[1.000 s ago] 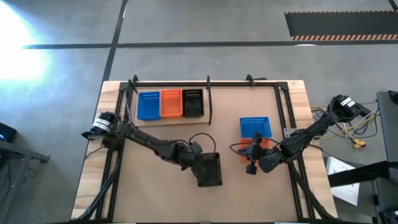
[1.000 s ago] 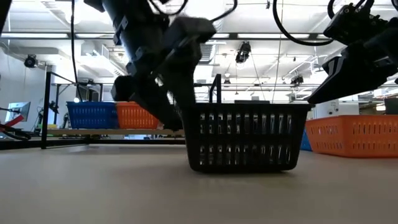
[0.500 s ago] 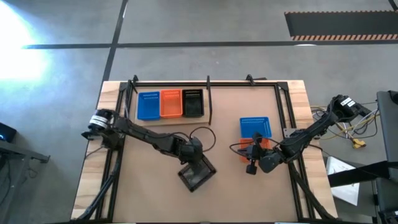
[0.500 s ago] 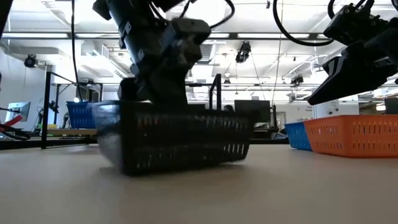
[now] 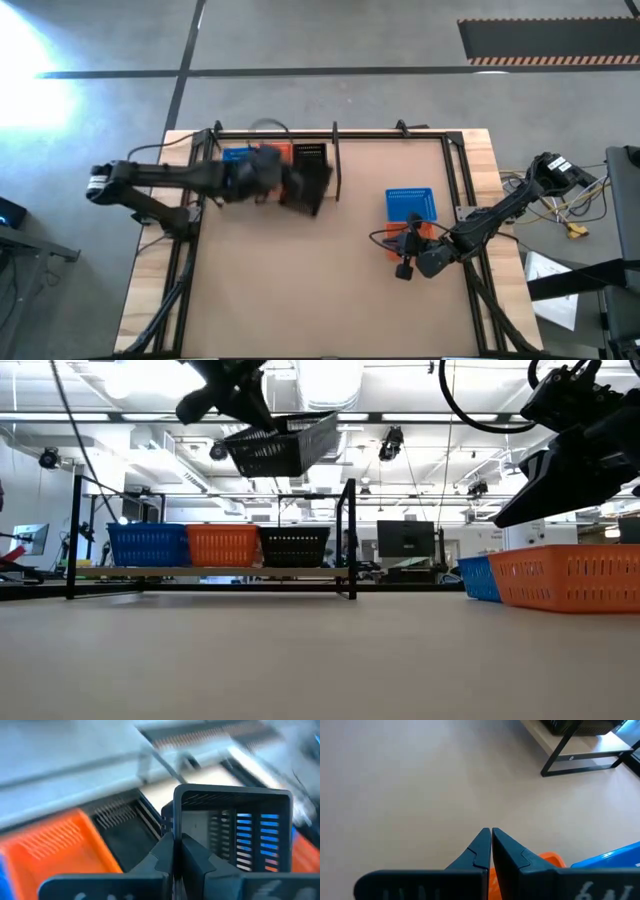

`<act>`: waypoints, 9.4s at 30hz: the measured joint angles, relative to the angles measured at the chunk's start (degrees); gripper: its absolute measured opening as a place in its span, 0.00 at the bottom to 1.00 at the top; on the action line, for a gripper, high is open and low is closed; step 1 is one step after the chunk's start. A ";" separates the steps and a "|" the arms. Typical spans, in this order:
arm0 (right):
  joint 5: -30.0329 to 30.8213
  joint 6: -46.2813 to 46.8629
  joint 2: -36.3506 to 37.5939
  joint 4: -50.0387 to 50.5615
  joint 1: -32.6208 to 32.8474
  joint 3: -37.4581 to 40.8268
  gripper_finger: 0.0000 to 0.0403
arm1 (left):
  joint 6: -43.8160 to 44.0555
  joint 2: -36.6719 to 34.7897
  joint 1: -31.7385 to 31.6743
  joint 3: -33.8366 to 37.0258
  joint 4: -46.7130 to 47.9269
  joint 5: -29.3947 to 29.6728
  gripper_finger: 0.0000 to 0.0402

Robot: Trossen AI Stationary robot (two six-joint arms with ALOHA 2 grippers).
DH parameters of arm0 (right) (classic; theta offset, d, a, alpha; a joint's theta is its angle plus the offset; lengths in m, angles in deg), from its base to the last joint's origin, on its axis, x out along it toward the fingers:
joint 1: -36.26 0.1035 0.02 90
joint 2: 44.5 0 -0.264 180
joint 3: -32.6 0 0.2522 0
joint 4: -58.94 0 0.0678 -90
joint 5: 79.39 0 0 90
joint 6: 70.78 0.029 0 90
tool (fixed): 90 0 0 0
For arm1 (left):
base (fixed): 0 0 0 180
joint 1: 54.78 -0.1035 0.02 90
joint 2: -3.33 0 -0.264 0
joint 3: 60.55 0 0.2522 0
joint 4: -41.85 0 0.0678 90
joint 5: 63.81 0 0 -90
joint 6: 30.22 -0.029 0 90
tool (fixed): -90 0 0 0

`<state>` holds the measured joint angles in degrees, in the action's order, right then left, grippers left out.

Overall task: Stack baskets on shelf by color
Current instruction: Stack the black basket on top of the stacked black baskets on the shelf, then stack the blue basket on top of the stacked blue baskets on the shelf

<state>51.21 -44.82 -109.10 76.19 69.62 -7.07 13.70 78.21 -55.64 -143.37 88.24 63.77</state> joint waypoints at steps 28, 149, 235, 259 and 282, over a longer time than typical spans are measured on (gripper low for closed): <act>0.00 0.00 0.00 -1.07 0.00 0.00 0.02 | -2.29 9.11 -15.31 7.66 -21.19 -3.03 0.03; -33.52 -7.60 -21.14 6.97 -12.79 -33.38 0.02 | -23.34 8.65 44.23 15.29 -37.78 25.96 0.37; -33.57 -44.66 -55.84 14.59 -14.27 -69.53 0.09 | -40.63 16.06 32.36 16.18 -0.38 -17.84 0.02; -23.70 -49.08 -28.49 -16.46 -7.77 -31.16 0.29 | -23.25 15.96 31.52 14.44 -9.34 -20.55 0.00; -2.97 -34.44 -6.45 -16.56 -0.72 -9.52 0.24 | 12.31 7.12 -0.86 -15.61 53.31 -0.22 0.00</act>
<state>48.24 -79.26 -115.55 59.63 68.90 -16.59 26.02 85.33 -56.50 -158.98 141.55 63.55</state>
